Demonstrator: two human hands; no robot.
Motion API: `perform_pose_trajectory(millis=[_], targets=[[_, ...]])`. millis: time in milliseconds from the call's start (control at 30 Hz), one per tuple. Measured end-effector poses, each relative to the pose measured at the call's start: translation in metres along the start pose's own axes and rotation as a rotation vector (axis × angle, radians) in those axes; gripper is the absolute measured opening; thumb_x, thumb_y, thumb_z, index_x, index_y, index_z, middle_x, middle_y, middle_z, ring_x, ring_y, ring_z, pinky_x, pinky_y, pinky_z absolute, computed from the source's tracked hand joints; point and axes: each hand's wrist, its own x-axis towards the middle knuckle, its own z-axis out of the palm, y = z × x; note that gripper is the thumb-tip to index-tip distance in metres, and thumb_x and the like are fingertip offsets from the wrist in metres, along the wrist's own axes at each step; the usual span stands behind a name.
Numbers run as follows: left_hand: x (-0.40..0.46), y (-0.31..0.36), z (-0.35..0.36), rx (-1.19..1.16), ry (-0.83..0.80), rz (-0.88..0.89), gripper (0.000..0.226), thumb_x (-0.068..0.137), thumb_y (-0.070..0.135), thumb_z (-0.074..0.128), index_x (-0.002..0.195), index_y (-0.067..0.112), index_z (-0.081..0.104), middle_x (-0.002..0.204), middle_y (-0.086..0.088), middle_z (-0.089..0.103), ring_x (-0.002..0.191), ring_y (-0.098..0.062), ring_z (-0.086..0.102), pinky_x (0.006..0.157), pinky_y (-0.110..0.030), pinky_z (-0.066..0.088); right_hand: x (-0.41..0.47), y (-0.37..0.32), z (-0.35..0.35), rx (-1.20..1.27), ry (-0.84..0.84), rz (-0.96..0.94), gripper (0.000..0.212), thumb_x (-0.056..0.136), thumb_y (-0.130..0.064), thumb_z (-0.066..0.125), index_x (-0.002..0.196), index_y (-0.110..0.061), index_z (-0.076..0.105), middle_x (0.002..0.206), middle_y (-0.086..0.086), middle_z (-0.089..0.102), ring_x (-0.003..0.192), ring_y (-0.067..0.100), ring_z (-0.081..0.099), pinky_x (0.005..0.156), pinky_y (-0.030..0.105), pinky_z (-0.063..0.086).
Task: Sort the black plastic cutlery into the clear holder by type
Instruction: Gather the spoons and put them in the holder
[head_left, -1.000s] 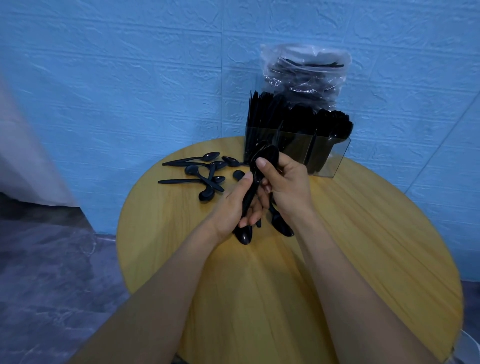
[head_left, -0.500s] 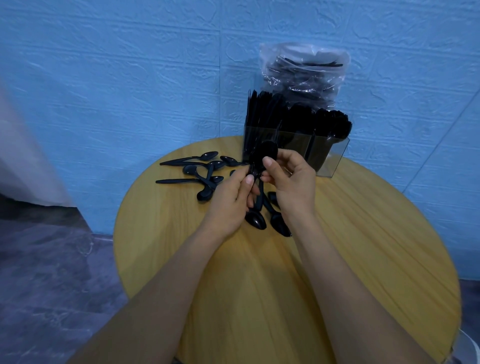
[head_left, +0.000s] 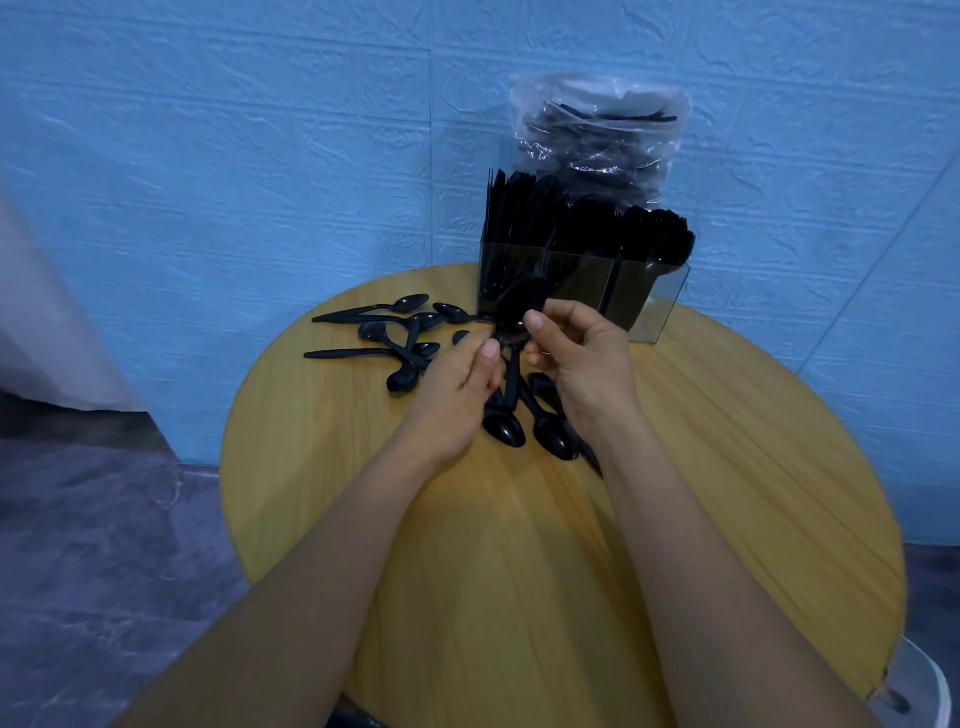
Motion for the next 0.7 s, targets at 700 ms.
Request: perform_pose_trajectory(millis=[700], targets=[[-0.001,-0.011,0.002,0.143,0.192,0.009,0.032,0.103,0.021,0.030,0.073,0.021,0.043,0.065,0.008,0.044,0.057,0.000,0.042,0.057,-0.012,0.035,-0.001,0.004,-0.029,-1.103,-0.191,0.370,0.022,0.086,-0.026,0.066,0.078,-0.011,0.052,0.072,0.004,0.051,0.064,0.016,0.048,0.052,0.026,0.037]])
